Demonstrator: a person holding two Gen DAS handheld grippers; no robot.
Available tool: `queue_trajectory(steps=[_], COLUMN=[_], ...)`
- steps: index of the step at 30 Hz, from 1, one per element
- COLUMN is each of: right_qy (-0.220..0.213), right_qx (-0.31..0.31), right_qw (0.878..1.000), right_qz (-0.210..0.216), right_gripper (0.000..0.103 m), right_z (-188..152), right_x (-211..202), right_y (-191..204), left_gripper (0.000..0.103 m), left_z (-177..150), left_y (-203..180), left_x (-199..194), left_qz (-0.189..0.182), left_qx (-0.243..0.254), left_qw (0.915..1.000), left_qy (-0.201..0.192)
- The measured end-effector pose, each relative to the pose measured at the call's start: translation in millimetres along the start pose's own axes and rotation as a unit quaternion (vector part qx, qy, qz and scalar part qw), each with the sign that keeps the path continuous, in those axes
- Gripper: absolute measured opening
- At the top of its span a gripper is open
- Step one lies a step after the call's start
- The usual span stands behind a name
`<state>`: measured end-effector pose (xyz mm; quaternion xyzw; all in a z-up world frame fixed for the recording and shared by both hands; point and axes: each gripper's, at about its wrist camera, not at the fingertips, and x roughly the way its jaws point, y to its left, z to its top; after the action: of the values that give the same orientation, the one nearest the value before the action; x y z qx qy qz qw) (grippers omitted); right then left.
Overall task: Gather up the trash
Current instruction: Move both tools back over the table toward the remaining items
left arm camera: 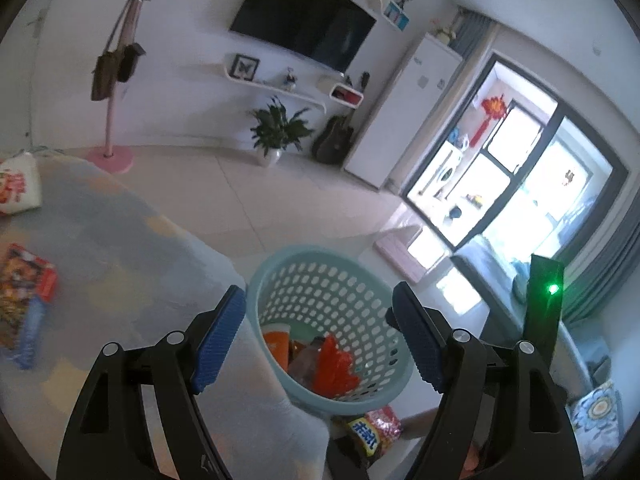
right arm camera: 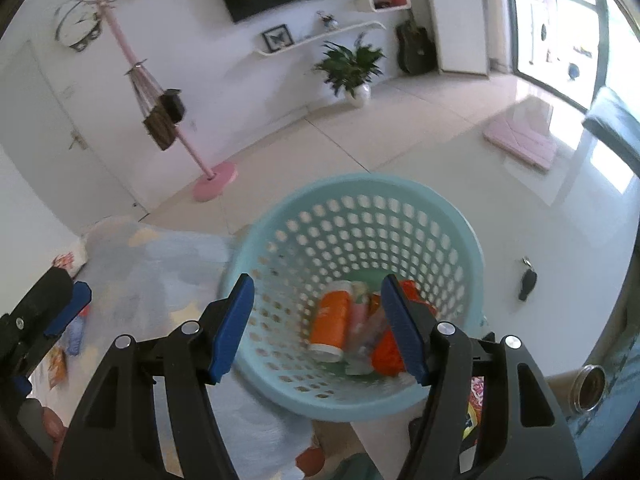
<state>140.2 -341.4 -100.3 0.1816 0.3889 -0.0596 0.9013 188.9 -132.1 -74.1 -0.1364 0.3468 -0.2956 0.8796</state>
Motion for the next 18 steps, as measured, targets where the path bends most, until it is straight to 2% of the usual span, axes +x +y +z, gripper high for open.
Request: queue_trajectory(steps=[3, 7, 10, 16, 18], right_qy=[-0.005, -0.008, 0.001, 0.019, 0.030], right_qx=[-0.025, -0.064, -0.093, -0.161, -0.180], right_qw=[0.999, 0.997, 0.993, 0.980, 0.975], right_qz=[0.021, 0.048, 0.079, 0.115, 0.128], right_gripper=[0.063, 0.063, 0.063, 0.063, 0.070], right_z=[-1.5, -6.3, -12.6, -33.5, -41.9], right_x=[-8.2, -15.1, -14.5, -10.2, -5.4], right_y=[27.1, 73.8, 113.8, 195.5, 218.9], left_gripper=[0.074, 0.074, 0.074, 0.074, 0.074], left_z=[1.2, 2.9, 1.1, -12.8, -21.1], left_y=[8.6, 29.7, 51.6, 106.2, 119.7], left_x=[-29.5, -71.5, -105.0, -165.7, -178.6], left_qz=[0.006, 0.042, 0.078, 0.142, 0.173], left_qx=[-0.009, -0.015, -0.030, -0.072, -0.072], left_qw=[0.9997, 0.9974, 0.9933, 0.9813, 0.9766], left_qy=[-0.023, -0.057, -0.080, -0.109, -0.105])
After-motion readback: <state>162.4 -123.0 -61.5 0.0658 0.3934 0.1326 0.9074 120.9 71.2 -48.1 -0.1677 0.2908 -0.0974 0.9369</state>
